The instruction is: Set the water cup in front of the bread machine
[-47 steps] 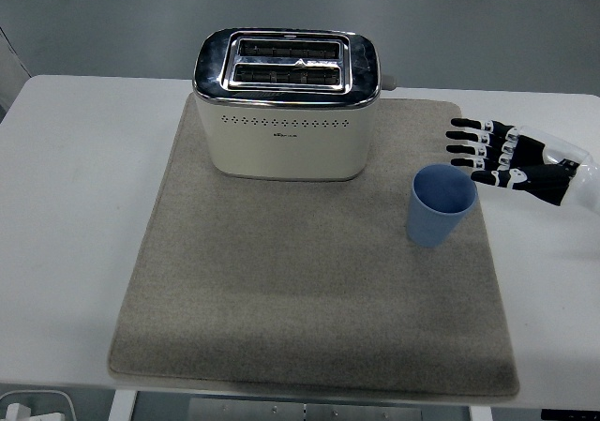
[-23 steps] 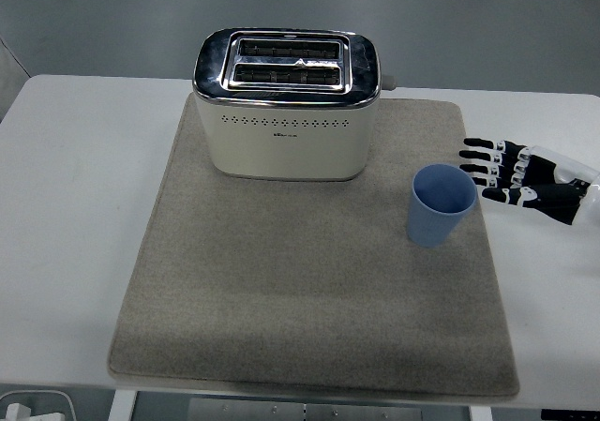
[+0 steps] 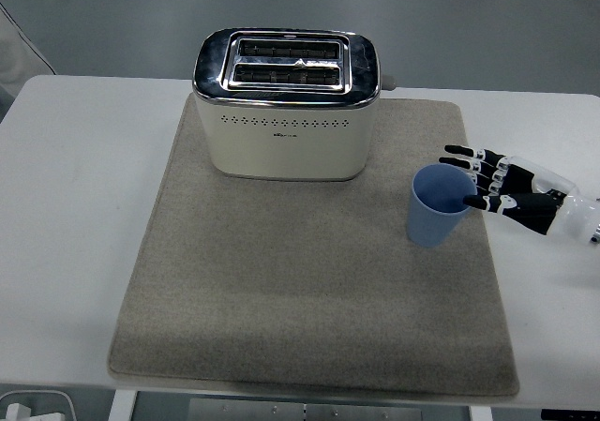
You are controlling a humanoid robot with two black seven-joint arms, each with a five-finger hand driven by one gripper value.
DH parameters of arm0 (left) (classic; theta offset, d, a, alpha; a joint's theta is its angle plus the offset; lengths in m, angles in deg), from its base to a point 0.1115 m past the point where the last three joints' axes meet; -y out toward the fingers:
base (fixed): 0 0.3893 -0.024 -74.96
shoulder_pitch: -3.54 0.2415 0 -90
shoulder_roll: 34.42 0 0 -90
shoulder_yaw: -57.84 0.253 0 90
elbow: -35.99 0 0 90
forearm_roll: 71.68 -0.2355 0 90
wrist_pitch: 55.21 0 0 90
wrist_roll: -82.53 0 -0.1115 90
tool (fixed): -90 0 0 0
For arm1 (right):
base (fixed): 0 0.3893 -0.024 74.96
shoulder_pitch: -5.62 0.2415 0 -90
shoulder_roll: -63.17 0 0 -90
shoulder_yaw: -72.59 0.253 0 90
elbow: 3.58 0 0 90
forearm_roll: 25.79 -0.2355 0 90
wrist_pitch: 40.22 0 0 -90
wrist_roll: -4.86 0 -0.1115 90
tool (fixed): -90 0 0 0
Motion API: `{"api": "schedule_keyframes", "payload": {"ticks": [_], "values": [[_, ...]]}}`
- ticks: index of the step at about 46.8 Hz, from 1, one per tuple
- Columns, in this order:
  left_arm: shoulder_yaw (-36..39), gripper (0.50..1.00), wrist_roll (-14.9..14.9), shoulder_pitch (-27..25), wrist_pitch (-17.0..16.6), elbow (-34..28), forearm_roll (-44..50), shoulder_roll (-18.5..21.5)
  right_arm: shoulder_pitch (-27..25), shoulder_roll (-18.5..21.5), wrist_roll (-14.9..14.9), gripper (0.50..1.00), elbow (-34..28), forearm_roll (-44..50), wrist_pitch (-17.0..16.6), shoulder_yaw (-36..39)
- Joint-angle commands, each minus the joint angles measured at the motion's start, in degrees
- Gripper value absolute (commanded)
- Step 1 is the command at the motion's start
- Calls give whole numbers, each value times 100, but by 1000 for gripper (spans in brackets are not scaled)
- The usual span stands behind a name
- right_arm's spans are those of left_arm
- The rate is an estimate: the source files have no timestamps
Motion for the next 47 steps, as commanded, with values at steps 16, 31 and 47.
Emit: {"api": "schedule_keyframes", "payload": {"ticks": [16,31,47], "values": [[0,1000,0,-1,-3,7,0,0,-190,213,-7,928,9,-4,0,6],[0,1000,0,-1,-3,8,0,0,-190,362,-7,928,36,4,0,173],[0,1000,0,-1,6,8,0,0,-172,450,-16,928,36,13,0,296]]}}
